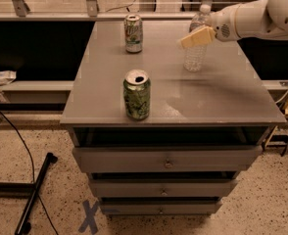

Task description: Move water bottle near green can

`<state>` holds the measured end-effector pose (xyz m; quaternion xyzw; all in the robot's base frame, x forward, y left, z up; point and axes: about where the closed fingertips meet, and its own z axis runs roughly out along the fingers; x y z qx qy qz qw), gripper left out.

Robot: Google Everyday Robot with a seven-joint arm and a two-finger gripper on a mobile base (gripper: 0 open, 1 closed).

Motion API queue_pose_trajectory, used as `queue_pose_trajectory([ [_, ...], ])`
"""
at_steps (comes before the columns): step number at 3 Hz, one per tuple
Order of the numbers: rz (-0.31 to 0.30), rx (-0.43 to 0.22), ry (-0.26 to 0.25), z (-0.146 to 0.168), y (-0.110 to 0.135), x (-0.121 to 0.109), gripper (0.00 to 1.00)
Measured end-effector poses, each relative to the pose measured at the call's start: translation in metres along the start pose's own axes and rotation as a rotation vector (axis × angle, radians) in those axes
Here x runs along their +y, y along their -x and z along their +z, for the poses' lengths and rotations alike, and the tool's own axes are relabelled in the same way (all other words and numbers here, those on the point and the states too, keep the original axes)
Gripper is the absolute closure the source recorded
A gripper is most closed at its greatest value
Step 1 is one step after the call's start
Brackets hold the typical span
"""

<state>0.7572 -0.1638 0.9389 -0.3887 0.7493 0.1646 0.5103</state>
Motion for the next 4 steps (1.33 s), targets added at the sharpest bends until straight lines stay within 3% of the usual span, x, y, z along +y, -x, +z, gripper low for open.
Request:
queue_pose_trajectory([
  [2, -0.002, -0.078, 0.092, -0.037, 0.006, 0.02, 0.74],
  [3, -0.011, -0.14, 0.136, -0.072, 0.013, 0.05, 0.96],
  [4, -0.007, -0.144, 0.14, -0.073, 0.01, 0.052, 1.0],
])
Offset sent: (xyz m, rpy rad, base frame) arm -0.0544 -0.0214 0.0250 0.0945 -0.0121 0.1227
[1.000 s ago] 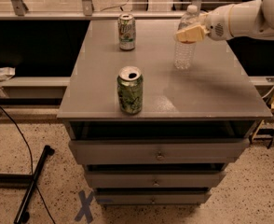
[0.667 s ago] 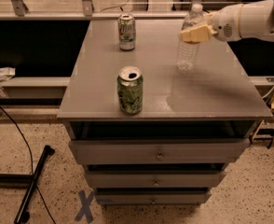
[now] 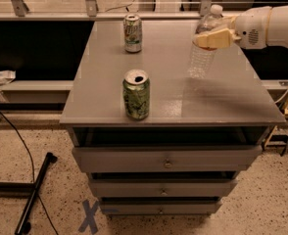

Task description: Move water bottle near green can

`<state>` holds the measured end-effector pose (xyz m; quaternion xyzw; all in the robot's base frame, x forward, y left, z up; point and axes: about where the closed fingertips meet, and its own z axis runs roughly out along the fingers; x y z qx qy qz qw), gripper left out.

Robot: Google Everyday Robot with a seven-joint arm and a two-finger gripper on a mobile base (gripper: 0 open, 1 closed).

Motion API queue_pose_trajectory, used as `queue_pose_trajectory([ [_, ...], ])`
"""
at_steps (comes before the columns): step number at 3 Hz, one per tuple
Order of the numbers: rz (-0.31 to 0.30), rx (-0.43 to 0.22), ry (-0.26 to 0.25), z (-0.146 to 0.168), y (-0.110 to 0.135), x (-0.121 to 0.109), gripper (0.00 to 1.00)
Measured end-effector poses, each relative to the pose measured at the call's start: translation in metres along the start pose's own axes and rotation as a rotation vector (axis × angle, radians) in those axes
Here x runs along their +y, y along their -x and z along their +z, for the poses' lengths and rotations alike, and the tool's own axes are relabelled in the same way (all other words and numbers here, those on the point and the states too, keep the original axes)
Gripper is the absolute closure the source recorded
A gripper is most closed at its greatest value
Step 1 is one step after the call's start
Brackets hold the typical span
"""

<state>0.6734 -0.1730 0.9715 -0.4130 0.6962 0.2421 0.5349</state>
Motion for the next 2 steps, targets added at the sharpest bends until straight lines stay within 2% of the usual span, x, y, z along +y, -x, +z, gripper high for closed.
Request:
queue_pose_trajectory([
  [1, 0.0, 0.0, 0.0, 0.001, 0.0, 0.0, 1.0],
  [2, -0.001, 0.003, 0.048, 0.005, -0.004, 0.012, 1.0],
])
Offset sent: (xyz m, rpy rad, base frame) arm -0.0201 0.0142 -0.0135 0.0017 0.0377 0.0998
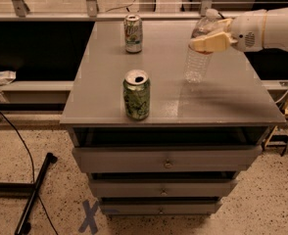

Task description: Move water bottle near green can

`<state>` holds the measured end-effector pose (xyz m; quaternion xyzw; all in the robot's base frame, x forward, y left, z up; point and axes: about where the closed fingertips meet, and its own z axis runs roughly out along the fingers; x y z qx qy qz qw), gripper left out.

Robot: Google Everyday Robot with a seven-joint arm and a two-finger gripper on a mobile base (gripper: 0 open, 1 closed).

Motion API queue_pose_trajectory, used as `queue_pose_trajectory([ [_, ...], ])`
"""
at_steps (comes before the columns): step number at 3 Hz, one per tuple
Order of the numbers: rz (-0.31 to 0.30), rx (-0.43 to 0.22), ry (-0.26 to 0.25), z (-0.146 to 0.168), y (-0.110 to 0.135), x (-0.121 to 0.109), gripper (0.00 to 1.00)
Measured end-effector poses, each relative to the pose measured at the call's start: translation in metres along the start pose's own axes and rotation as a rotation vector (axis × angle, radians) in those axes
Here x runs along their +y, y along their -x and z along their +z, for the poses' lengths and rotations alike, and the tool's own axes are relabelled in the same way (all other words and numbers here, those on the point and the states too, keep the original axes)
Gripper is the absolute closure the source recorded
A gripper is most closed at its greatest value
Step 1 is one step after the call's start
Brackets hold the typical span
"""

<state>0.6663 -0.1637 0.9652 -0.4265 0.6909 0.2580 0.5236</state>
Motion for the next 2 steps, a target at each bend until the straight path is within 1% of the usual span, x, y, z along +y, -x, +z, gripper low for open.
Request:
queue_pose_trajectory([
  [1, -0.016, 0.009, 0.088, -0.003, 0.002, 0.036, 1.0],
  [2, -0.031, 0.006, 0.225, -0.012, 0.007, 0.098, 1.0],
])
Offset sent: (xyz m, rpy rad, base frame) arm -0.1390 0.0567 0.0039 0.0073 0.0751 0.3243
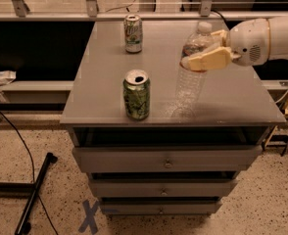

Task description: Move water bottle near green can

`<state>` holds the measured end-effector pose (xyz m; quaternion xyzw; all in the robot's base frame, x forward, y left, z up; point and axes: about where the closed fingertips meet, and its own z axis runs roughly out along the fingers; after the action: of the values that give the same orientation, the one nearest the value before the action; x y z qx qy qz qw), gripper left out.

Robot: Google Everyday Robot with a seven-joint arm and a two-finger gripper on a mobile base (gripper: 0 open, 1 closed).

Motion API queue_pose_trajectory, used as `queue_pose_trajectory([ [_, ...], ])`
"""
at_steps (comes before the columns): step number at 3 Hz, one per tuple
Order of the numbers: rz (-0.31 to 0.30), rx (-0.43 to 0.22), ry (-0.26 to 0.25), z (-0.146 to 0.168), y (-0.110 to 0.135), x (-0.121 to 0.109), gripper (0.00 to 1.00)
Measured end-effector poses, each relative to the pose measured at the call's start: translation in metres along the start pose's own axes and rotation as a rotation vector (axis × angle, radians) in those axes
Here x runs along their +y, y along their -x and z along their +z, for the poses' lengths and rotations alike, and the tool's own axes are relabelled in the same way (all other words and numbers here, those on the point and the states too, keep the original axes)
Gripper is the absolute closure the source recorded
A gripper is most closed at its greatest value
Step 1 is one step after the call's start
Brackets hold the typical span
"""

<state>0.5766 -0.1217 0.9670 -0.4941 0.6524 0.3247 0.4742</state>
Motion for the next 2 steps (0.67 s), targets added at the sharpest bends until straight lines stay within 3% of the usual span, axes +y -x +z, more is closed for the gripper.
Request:
queue_pose_trajectory([
  [1, 0.038, -0.022, 0.084, 0.006, -0.003, 0.033, 1.0],
  [2, 0.006, -0.062, 0.157, 0.019, 0.002, 0.059, 1.0],
])
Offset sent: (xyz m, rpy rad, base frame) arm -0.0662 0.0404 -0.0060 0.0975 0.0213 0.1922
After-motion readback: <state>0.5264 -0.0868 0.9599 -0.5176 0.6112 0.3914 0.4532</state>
